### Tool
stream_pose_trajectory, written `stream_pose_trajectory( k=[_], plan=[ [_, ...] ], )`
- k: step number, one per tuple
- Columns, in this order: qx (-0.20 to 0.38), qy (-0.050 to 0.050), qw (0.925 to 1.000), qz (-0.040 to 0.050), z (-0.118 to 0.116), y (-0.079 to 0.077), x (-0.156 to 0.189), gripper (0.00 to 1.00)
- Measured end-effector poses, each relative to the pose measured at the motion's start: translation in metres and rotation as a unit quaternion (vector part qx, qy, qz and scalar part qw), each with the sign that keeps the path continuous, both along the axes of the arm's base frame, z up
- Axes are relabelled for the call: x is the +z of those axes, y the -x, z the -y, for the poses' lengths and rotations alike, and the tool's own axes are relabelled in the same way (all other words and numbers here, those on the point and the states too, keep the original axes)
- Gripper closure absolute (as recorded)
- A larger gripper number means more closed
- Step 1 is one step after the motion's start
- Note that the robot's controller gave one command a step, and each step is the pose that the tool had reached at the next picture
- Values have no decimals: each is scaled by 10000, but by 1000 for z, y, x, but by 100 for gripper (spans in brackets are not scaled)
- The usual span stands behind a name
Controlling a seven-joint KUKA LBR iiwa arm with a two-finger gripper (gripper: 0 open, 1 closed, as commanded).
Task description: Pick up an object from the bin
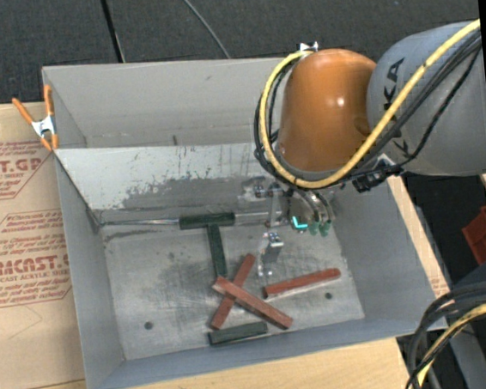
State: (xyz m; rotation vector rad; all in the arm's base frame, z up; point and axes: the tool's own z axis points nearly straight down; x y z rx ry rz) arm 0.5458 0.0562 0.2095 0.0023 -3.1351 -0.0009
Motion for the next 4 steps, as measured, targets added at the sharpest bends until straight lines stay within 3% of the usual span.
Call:
stream_pose_trajectory(
  k=[1, 2, 3, 4],
  plan=[
    [-5, -3, 10000, 41, 0, -2, 5, 0],
    [462, 0, 9989, 60, 13, -1, -42, 0],
    [-200, -13, 9998, -4, 23, 33, -137, 100],
    [-200, -14, 9998, -3, 23, 33, -137, 100]
  ],
)
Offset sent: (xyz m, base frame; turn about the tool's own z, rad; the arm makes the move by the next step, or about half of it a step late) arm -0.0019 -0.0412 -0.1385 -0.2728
